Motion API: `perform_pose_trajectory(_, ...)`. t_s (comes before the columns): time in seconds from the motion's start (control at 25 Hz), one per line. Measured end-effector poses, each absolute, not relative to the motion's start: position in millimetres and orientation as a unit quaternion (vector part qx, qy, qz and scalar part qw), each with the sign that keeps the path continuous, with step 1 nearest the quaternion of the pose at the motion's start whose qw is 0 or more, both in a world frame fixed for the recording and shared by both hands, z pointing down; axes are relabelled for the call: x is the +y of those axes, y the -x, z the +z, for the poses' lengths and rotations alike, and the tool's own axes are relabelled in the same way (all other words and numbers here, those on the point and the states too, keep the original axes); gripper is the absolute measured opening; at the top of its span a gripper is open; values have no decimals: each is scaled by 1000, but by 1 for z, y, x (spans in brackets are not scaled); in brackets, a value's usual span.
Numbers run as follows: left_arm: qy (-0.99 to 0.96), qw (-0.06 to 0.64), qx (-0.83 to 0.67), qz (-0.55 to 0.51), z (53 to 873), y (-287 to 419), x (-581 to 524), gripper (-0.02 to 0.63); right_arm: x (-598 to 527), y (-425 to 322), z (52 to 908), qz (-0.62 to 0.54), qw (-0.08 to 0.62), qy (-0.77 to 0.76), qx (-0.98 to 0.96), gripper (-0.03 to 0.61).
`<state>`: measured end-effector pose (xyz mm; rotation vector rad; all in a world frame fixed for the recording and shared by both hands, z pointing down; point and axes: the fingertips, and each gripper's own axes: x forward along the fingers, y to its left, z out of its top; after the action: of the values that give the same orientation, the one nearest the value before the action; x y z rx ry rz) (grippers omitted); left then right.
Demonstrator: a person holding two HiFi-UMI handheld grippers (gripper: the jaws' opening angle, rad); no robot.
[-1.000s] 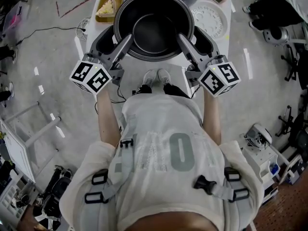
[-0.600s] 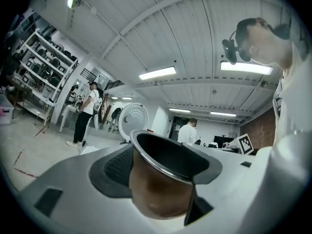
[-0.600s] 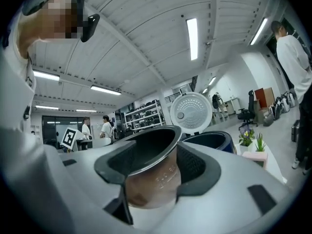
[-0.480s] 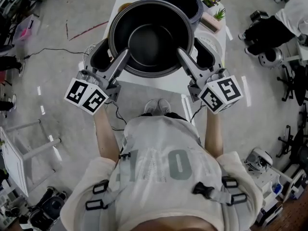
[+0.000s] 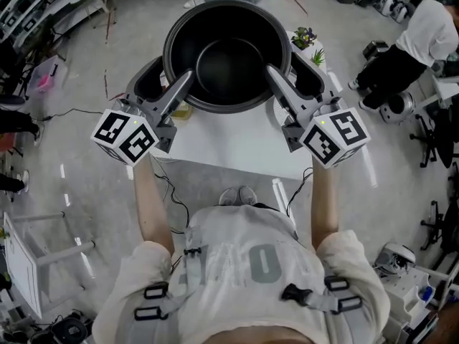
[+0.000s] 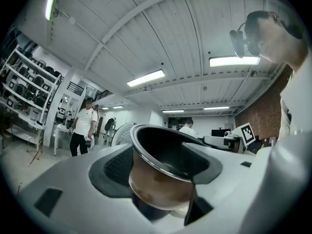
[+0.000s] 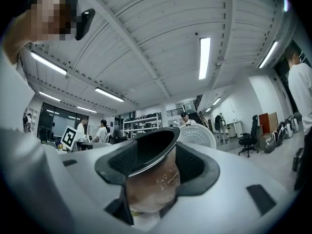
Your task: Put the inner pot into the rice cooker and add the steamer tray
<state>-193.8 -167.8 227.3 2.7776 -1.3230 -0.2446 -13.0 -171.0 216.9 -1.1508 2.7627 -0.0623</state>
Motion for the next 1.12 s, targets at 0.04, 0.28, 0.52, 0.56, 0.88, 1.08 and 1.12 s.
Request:
perform_pose_trajectory(0.04, -901, 23, -425, -79, 221, 192, -174, 293, -176, 11, 211, -17, 76, 384, 920, 239)
perform_pose_trajectory(0.28, -906, 11, -419, -59, 195, 170, -216, 293, -214, -11, 187, -14, 69, 399, 914, 239)
perform_pose_trajectory(0.52, -909, 61, -406, -67, 203, 164, -263, 295, -256, -17, 190, -55, 79, 391, 915, 241)
perform_pose_trajectory(0.56, -909, 65, -407, -62, 205, 162, -269, 295, -262, -19, 192, -58, 74, 394, 915, 241)
perform_pose_trajectory(0.88, -911, 103, -399, 4, 238, 143, -317, 295, -304, -37, 224, -121, 63, 403, 905, 241)
perform_pose_trajectory(1.08, -908, 120, -400, 35, 265, 135, -338, 293, -322, -44, 249, -147, 43, 416, 896, 241)
perform_pose_trajectory(1.12, -907, 124, -400, 40, 270, 134, -342, 293, -325, -44, 254, -152, 37, 419, 895, 241)
